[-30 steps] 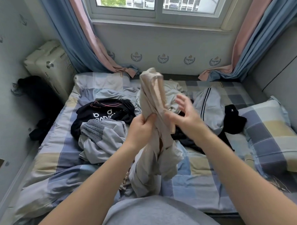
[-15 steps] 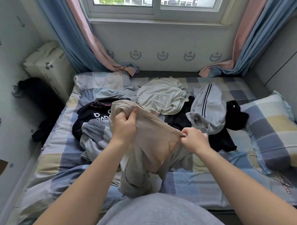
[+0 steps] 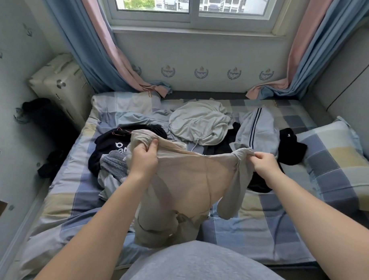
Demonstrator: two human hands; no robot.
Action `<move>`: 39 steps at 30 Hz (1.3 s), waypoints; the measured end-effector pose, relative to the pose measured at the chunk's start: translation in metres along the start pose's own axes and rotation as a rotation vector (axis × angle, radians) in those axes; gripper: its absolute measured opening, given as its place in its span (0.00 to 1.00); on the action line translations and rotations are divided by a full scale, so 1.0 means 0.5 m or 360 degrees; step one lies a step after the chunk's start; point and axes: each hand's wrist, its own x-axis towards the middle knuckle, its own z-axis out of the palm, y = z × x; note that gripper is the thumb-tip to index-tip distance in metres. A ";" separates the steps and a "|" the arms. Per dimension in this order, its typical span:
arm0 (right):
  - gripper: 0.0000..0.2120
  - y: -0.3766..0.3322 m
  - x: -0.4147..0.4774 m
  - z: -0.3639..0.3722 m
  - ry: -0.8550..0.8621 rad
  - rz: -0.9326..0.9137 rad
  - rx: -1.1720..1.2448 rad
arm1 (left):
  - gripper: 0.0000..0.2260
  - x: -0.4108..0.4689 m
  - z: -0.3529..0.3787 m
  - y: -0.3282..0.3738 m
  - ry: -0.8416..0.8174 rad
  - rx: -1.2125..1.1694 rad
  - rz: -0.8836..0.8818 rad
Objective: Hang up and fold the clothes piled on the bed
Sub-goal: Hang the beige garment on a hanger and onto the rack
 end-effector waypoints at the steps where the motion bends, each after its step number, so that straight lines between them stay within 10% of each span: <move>1: 0.09 -0.003 0.000 0.005 0.0122 -0.0035 -0.0115 | 0.14 -0.007 0.006 0.000 -0.0035 -0.0019 -0.0019; 11: 0.28 -0.076 -0.179 0.193 -0.1010 -0.0463 -0.0100 | 0.09 -0.070 0.059 0.048 -0.0638 -0.0350 -0.0018; 18: 0.02 -0.033 -0.191 0.217 -0.0913 -0.0367 -0.0346 | 0.10 -0.032 0.009 0.064 -0.0395 -0.0216 0.0108; 24: 0.09 0.012 -0.150 0.161 -0.0793 -0.0248 -0.0994 | 0.09 0.002 -0.028 0.034 -0.0189 -0.0220 0.0154; 29: 0.11 -0.012 -0.127 0.142 -0.0620 -0.0296 -0.0594 | 0.11 0.021 -0.025 -0.003 0.0093 0.0009 0.0051; 39: 0.09 -0.143 -0.157 0.128 -0.0586 -0.0210 0.0417 | 0.17 -0.066 0.039 -0.010 -0.1054 0.0263 -0.0100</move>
